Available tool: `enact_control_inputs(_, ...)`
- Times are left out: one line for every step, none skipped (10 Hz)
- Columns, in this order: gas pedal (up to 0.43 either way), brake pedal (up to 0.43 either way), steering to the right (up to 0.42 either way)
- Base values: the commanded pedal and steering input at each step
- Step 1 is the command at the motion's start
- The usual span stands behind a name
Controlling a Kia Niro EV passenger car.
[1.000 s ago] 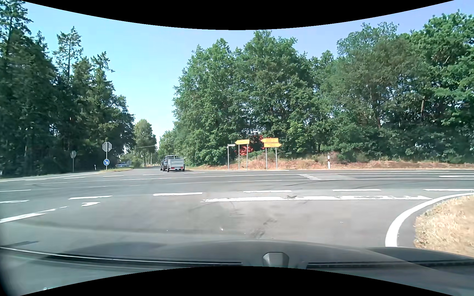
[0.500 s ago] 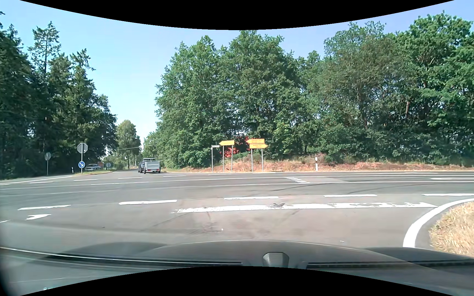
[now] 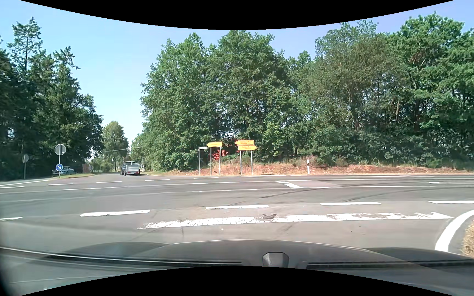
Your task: Follow the waypoints while adhering to traffic rules and regulations
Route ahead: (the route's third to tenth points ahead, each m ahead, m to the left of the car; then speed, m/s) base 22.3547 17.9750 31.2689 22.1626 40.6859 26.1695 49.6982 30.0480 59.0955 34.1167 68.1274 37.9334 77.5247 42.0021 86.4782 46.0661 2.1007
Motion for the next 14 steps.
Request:
enact_control_inputs(0.0, 0.006, 0.067)
enact_control_inputs(0.0, 0.006, 0.036)
enact_control_inputs(0.0, 0.006, 0.011)
enact_control_inputs(0.0, 0.006, -0.025)
enact_control_inputs(0.0, 0.006, -0.07)
enact_control_inputs(0.0, 0.006, -0.114)
enact_control_inputs(0.0, 0.006, -0.154)
enact_control_inputs(0.0, 0.006, -0.196)
enact_control_inputs(0.0, 0.006, -0.231)
enact_control_inputs(0.0, 0.006, -0.249)
enact_control_inputs(0.0, 0.006, -0.257)
enact_control_inputs(0.0, 0.012, -0.258)
enact_control_inputs(0.0, 0.024, -0.258)
enact_control_inputs(0.0, 0.061, -0.258)
